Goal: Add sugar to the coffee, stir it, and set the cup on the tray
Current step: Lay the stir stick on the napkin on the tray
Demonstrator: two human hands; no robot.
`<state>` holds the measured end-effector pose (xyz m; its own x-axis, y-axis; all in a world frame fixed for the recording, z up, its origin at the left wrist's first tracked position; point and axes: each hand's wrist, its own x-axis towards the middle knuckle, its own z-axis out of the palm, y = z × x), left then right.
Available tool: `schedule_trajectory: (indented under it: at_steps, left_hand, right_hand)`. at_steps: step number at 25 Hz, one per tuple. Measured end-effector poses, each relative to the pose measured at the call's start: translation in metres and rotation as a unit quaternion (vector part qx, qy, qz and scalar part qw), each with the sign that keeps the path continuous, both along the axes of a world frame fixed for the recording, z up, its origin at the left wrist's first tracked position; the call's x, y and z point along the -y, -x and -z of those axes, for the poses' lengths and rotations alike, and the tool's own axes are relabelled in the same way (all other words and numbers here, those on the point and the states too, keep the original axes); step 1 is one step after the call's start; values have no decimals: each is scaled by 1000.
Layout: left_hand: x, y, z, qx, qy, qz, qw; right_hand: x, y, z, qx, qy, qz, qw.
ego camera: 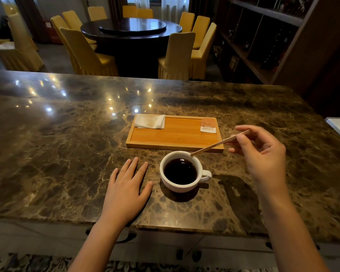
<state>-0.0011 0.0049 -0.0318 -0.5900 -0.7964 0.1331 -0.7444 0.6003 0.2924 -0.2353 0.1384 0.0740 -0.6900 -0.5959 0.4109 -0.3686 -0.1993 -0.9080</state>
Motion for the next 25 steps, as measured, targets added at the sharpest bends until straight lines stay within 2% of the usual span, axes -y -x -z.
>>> schedule_trajectory:
  at_steps: [3,5,8,11,14,16,21,23,25]
  left_hand:
    - [0,0,0,2,-2,-1,1000]
    - [0,0,-1,-1,-3,-2,1000]
    - [-1,0,-2,-4,-2,-2,1000]
    - [-3,0,-3,-3,1,-6,1000]
    - [-3,0,-3,-4,-1,-9,1000]
    - [-4,1,-4,-6,-4,-12,1000]
    - [-4,1,-4,2,-10,-16,1000]
    - [-4,1,-4,3,-13,-17,1000]
    - [-4,1,-4,3,-17,-18,1000]
  right_hand:
    - [12,4,-11,3,19,12,1000]
    - [28,6,-17,-26,21,8,999]
    - [62,7,-22,-139,-4,1,990]
    - [100,10,-23,-274,5,-18,961]
    - [136,11,-20,-334,27,-85,938]
    - [156,9,-12,-399,45,-113,909]
    - [184,0,20,-592,54,-161,787]
    - [187,-2,32,-634,62,-187,748]
    - [188,-5,41,-651,66,-216,725]
